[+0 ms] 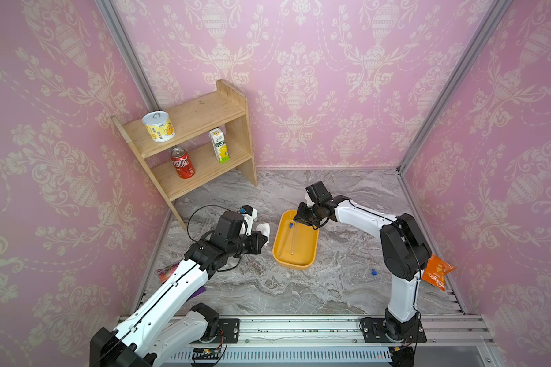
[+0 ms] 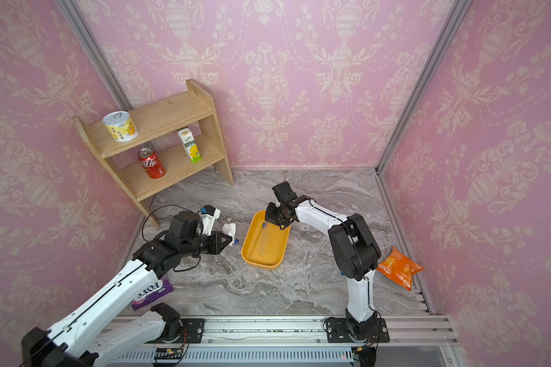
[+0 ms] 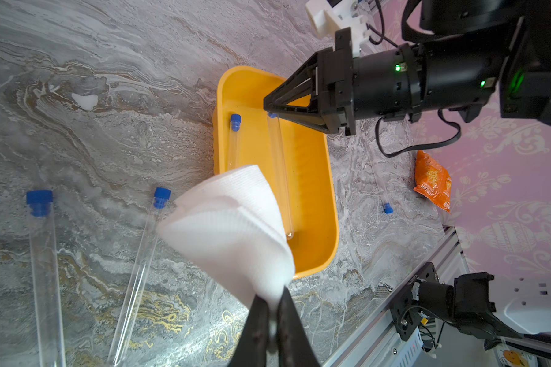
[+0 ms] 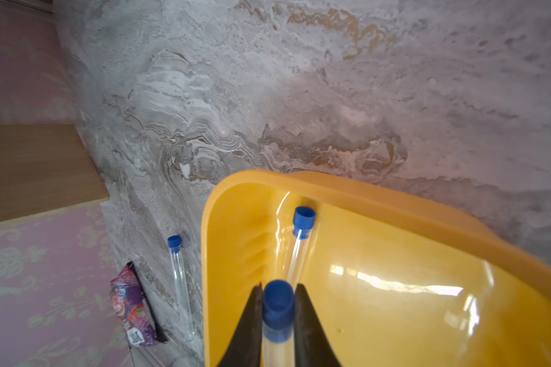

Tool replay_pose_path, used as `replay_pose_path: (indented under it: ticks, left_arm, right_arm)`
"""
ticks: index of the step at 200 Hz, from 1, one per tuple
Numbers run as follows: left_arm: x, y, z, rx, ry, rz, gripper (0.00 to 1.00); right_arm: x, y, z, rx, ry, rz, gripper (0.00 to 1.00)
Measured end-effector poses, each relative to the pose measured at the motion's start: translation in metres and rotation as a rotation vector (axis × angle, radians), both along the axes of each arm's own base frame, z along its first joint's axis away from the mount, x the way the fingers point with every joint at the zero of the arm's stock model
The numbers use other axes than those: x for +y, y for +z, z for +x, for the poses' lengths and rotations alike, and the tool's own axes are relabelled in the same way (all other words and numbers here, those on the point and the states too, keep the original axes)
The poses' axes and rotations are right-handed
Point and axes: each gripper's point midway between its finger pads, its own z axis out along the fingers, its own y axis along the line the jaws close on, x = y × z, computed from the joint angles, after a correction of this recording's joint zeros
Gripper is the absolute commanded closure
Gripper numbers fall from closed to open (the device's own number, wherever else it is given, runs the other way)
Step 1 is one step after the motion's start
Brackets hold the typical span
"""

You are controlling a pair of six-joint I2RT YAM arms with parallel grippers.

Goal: Wipe the exteriors of test tubes
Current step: Place the test tube in the storage box.

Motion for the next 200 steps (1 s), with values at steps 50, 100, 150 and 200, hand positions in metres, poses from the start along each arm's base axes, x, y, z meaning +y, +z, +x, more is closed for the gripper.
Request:
replay_pose_path:
  ticks: [50, 100, 150, 200]
  left_arm:
    - [0.001, -0.005, -0.003, 0.013, -0.004, -0.001, 0.90]
    - [-0.001, -0.005, -0.005, 0.019, -0.012, -0.011, 0.90]
    - [-0.003, -0.009, -0.006, 0.027, -0.022, -0.023, 0.89]
    - [-0.005, -0.005, -0.005, 0.015, -0.029, -0.036, 0.89]
  right_arm:
    - [0.000, -0.016, 0.001, -0.034, -0.033, -0.098, 0.93]
    - [-0.009, -0.037, 0.005, -0.016, -0.073, -0.159, 0.91]
    - [-0.009, -0.050, 0.006, 0.015, -0.074, -0.189, 0.91]
    - [-0.008, -0.046, 0.008, 0.016, -0.073, -0.190, 0.72]
